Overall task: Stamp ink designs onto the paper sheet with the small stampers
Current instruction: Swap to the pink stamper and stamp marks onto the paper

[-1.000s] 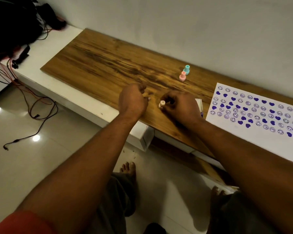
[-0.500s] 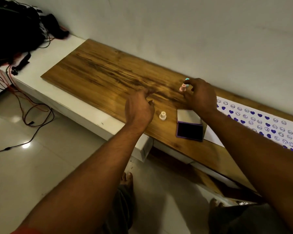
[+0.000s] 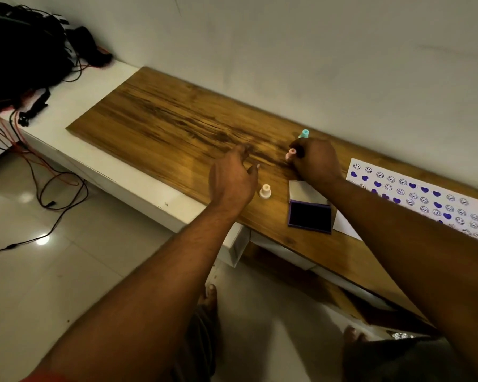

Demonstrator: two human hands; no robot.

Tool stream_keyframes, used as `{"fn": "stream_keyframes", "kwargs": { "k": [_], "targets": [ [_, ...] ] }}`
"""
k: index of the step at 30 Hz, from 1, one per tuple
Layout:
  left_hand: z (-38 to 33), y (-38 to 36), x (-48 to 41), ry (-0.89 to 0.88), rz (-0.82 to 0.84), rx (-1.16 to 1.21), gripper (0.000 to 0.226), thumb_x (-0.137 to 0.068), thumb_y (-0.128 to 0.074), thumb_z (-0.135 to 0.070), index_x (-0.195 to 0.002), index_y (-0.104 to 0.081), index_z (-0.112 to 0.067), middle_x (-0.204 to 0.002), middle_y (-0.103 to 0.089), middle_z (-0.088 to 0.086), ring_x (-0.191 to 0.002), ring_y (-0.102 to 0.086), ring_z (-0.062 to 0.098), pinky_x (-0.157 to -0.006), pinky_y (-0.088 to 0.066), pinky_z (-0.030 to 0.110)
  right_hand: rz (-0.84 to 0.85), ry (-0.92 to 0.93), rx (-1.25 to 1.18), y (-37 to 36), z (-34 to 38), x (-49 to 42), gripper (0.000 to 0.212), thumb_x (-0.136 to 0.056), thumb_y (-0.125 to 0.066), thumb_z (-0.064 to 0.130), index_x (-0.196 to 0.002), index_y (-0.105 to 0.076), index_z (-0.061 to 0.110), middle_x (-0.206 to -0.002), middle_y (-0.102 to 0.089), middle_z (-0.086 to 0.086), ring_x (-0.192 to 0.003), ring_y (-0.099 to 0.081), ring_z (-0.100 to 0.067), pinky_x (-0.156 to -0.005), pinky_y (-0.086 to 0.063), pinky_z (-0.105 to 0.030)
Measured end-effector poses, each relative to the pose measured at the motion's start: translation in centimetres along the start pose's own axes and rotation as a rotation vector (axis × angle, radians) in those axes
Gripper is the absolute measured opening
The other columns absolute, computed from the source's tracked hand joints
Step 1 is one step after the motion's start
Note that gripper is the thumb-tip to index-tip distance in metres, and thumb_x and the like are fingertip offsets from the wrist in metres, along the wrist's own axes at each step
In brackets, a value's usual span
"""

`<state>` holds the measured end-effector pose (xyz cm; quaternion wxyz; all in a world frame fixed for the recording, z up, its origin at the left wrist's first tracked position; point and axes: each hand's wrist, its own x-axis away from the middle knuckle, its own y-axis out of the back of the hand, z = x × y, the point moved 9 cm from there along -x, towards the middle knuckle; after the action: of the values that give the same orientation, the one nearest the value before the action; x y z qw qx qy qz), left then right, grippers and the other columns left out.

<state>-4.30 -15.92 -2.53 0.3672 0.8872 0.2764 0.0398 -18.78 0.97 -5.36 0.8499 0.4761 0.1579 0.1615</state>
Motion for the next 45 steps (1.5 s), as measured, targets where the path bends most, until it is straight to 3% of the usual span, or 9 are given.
{"fn": "stream_keyframes", "kwargs": {
  "k": [8,12,17,23,28,34,37,40,45],
  "targets": [
    [-5.5,-2.2,2.5,-0.175,0.119,0.057,0.067,-0.087,-0.083,-0.05,-0.145,-0.064,-0.024,-0.138,-0.072,-0.001,-0.128,-0.066,0.012,-0.101,-0.056,0.033,-0.02,-0.212,-0.568,5.7,-1.1,8.0,0.028,-0.084,-0.087,0.041,-0.105,-0.082,0.024,-0.094,-0.081,0.009,-0.089,-0.078,-0.009,-0.082,-0.065,-0.035],
    [-8.9,-4.1,4.8,-0.25,0.203,0.076,0.05,-0.089,-0.081,-0.049,-0.131,-0.075,-0.024,-0.125,-0.077,-0.007,-0.116,-0.071,0.005,-0.097,-0.06,0.036,-0.071,-0.242,-0.621,8.7,-2.5,12.2,0.027,-0.085,-0.087,0.04,-0.106,-0.082,0.025,-0.094,-0.081,0.01,-0.09,-0.077,-0.009,-0.078,-0.065,-0.034],
    [-11.3,-6.0,6.9,-0.296,0.263,0.087,0.04,-0.089,-0.083,-0.044,-0.124,-0.079,-0.025,-0.119,-0.079,-0.01,-0.113,-0.072,0.005,-0.099,-0.06,0.038,-0.115,-0.271,-0.625,10.8,-4.6,14.0,0.028,-0.087,-0.085,0.038,-0.109,-0.082,0.021,-0.094,-0.081,0.007,-0.087,-0.077,-0.009,-0.082,-0.065,-0.036],
    [-11.7,-6.8,7.4,-0.327,0.271,0.114,0.035,-0.09,-0.084,-0.033,-0.123,-0.079,-0.023,-0.116,-0.08,-0.008,-0.112,-0.072,0.006,-0.097,-0.06,0.04,-0.101,-0.196,-0.602,11.1,-4.4,13.9,0.024,-0.086,-0.086,0.035,-0.106,-0.083,0.02,-0.089,-0.081,0.01,-0.083,-0.076,-0.003,-0.075,-0.059,-0.02],
    [-11.1,-7.6,7.0,-0.338,0.287,0.115,0.034,-0.091,-0.083,-0.031,-0.123,-0.079,-0.021,-0.116,-0.08,-0.006,-0.11,-0.073,0.007,-0.096,-0.061,0.041,-0.051,-0.146,-0.56,10.5,-4.2,13.0,0.023,-0.091,-0.082,0.027,-0.109,-0.081,0.013,-0.099,-0.08,0.001,-0.094,-0.076,-0.012,-0.086,-0.06,-0.03],
    [-8.8,-7.7,5.6,-0.29,0.341,0.107,0.029,-0.089,-0.085,-0.036,-0.115,-0.081,-0.027,-0.112,-0.08,-0.012,-0.108,-0.072,0.002,-0.096,-0.061,0.039,-0.045,-0.113,-0.533,9.0,-4.5,12.3,0.025,-0.092,-0.08,0.024,-0.115,-0.08,0.015,-0.107,-0.08,0.004,-0.099,-0.075,-0.007,-0.089,-0.06,-0.025],
    [-7.0,-5.9,4.5,-0.255,0.301,0.118,0.023,-0.086,-0.086,-0.043,-0.107,-0.079,-0.036,-0.105,-0.079,-0.018,-0.104,-0.072,-0.001,-0.092,-0.062,0.036,-0.035,-0.092,-0.458,7.8,-5.1,12.3,0.027,-0.09,-0.082,0.031,-0.115,-0.081,0.019,-0.107,-0.079,0.006,-0.097,-0.073,-0.005,-0.082,-0.058,-0.021],
    [-5.6,-3.6,3.9,-0.257,0.211,0.082,0.028,-0.087,-0.08,-0.054,-0.111,-0.078,-0.039,-0.11,-0.077,-0.018,-0.106,-0.068,-0.002,-0.086,-0.061,0.036,0.06,-0.019,-0.327,5.7,-4.9,12.6,0.03,-0.093,-0.08,0.031,-0.121,-0.078,0.023,-0.113,-0.078,0.006,-0.095,-0.069,-0.003,-0.083,-0.061,-0.027],
    [-3.1,-1.6,4.8,-0.3,0.158,-0.085,0.045,-0.088,-0.074,-0.061,-0.122,-0.079,-0.032,-0.129,-0.069,-0.002,-0.123,-0.059,0.019,-0.097,-0.052,0.044,0.125,0.076,-0.183,3.4,-4.0,12.8,0.03,-0.093,-0.079,0.037,-0.122,-0.075,0.028,-0.116,-0.077,0.003,-0.098,-0.067,-0.007,-0.074,-0.049,-0.018]
  ]
}}
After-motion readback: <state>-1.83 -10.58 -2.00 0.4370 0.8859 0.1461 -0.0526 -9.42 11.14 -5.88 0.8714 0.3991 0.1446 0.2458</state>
